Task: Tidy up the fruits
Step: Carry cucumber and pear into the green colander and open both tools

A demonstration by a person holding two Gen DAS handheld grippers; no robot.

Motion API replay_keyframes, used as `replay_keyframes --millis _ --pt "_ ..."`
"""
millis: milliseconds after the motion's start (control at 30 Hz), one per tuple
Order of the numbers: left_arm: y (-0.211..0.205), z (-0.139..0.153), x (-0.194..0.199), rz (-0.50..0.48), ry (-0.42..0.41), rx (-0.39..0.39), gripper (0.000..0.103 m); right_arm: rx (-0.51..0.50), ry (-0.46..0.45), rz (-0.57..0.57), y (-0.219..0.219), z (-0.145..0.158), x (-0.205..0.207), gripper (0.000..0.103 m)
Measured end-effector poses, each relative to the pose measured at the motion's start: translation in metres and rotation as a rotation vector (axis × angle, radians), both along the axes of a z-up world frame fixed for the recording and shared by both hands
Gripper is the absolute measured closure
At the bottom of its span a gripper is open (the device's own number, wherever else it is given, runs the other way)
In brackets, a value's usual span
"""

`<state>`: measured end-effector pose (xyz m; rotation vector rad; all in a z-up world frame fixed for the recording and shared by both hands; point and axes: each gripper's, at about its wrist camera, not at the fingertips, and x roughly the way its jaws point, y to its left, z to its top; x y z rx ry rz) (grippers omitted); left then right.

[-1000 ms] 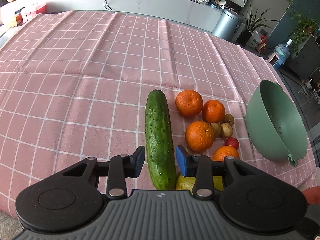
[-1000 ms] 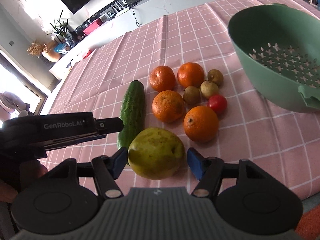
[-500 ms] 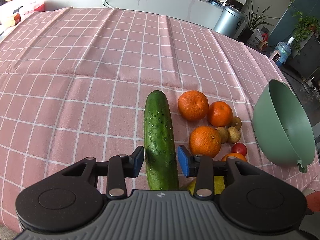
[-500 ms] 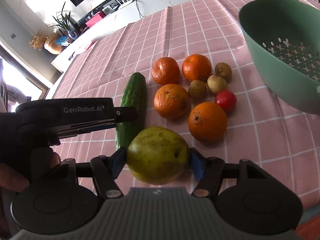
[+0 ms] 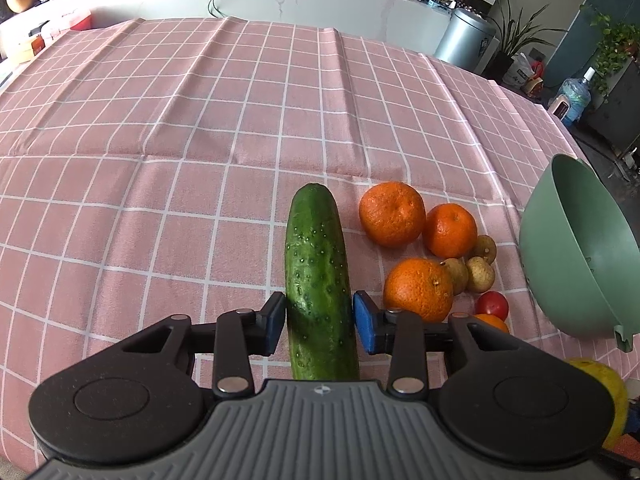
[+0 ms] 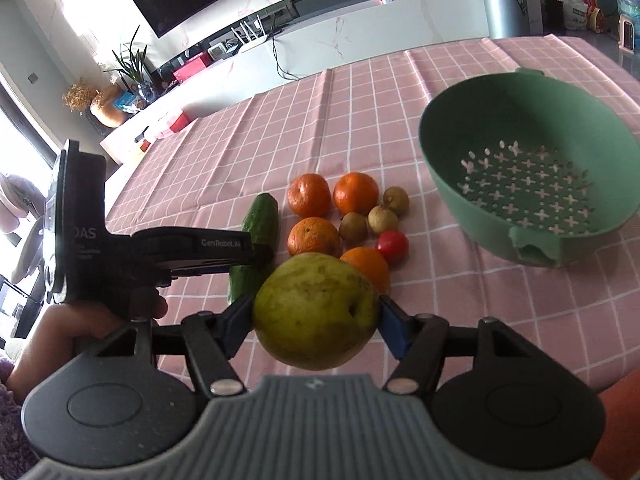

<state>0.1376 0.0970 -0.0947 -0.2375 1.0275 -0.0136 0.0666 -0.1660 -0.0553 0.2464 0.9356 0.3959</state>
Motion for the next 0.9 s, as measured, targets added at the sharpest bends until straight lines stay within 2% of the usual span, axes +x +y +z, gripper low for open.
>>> replay_keyframes --millis 167,267,400,600,767,900 --pt "-0.001 0.003 -0.005 0.023 -0.009 0.014 0.063 -0.002 -0.034 -0.039 -0.02 0.015 -0.009 0.04" --pt "-0.001 0.013 -0.014 0.033 -0.048 0.007 0.063 -0.004 -0.058 -0.058 -0.032 0.023 -0.015 0.04" --pt "0.0 0.034 -0.028 0.057 -0.09 -0.079 0.063 -0.005 -0.096 -0.084 -0.049 0.035 -0.021 0.04" --pt "-0.018 0.074 -0.044 -0.013 -0.181 -0.207 0.064 -0.029 -0.138 -0.127 -0.073 0.046 -0.021 0.04" --pt "-0.046 0.099 -0.035 -0.069 -0.217 -0.308 0.064 -0.03 -0.162 -0.148 -0.085 0.052 -0.018 0.04" --pt "-0.076 0.112 -0.022 -0.132 -0.252 -0.337 0.064 -0.034 -0.171 -0.158 -0.094 0.052 -0.009 0.04"
